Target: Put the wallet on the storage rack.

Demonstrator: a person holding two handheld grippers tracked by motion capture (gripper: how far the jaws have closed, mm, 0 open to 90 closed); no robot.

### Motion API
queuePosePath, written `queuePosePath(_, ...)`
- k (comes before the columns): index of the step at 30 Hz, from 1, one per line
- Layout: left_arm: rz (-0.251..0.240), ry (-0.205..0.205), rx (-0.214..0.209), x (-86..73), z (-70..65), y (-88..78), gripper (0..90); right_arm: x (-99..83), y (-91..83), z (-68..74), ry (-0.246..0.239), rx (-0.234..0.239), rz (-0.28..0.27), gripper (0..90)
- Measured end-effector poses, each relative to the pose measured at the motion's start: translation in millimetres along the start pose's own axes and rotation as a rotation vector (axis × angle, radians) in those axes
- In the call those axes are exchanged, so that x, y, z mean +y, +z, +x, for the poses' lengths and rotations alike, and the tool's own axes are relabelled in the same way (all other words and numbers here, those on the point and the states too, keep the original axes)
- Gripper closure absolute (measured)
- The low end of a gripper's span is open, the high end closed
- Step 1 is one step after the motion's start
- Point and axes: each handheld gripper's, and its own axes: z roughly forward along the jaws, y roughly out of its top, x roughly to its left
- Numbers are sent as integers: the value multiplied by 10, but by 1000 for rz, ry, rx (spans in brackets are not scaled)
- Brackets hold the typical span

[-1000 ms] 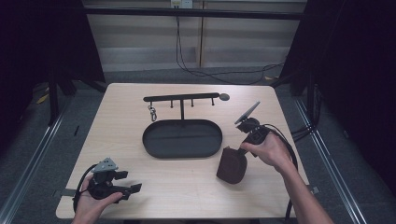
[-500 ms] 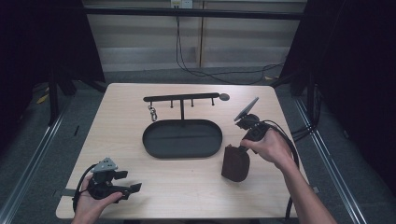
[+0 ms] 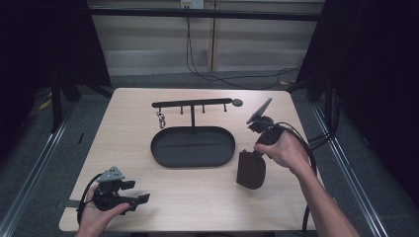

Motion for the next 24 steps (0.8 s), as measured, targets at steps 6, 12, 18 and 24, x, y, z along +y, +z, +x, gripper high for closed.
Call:
queuePosePath(6, 2, -1, -3, 4, 14, 6, 210, 42, -70, -40, 10, -6, -4, 799)
queuePosePath(12, 10, -6, -12, 2, 19, 17, 208, 86, -107, -35, 8, -27, -2, 798)
queuePosePath(18, 8, -7, -18, 5, 21, 10, 186, 124, -201, -16, 1, -36, -19, 798)
queuePosePath(24, 1, 0, -26, 3, 12, -3, 163, 177, -287, 13, -3, -46, -41, 811)
